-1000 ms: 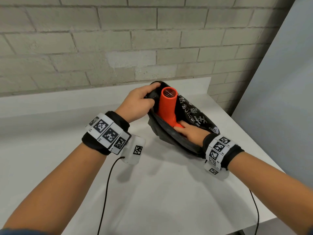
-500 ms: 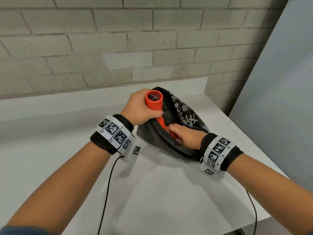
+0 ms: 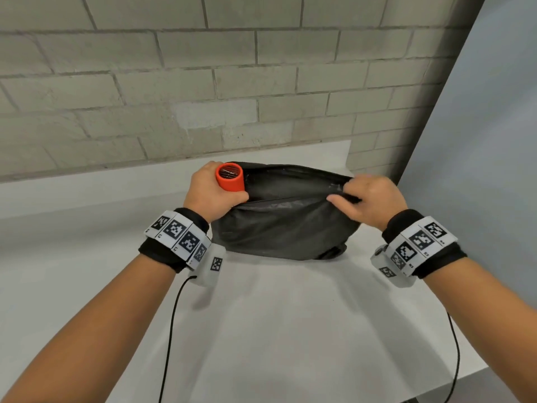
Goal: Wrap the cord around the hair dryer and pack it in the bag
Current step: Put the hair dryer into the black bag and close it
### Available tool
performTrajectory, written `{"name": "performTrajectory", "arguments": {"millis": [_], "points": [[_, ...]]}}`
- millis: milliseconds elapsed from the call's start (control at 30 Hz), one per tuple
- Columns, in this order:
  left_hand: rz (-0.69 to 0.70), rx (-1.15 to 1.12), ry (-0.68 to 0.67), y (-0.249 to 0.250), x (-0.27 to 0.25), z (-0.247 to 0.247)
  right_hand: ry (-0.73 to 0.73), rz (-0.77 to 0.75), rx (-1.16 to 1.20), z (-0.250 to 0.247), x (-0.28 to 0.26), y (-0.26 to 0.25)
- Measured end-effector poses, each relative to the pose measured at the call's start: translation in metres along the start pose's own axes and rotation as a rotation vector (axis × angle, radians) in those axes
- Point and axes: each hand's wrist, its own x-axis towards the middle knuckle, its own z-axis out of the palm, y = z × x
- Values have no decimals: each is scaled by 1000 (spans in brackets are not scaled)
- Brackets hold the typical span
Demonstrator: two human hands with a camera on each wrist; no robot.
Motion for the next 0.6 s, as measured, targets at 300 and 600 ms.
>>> {"name": "performTrajectory", "arguments": {"millis": [300, 600], "points": [[4, 22, -3, -13, -2, -4, -303, 169, 21, -16, 17, 12], [56, 45, -211, -8, 6, -23, -301, 351, -137, -12, 24, 7]]}}
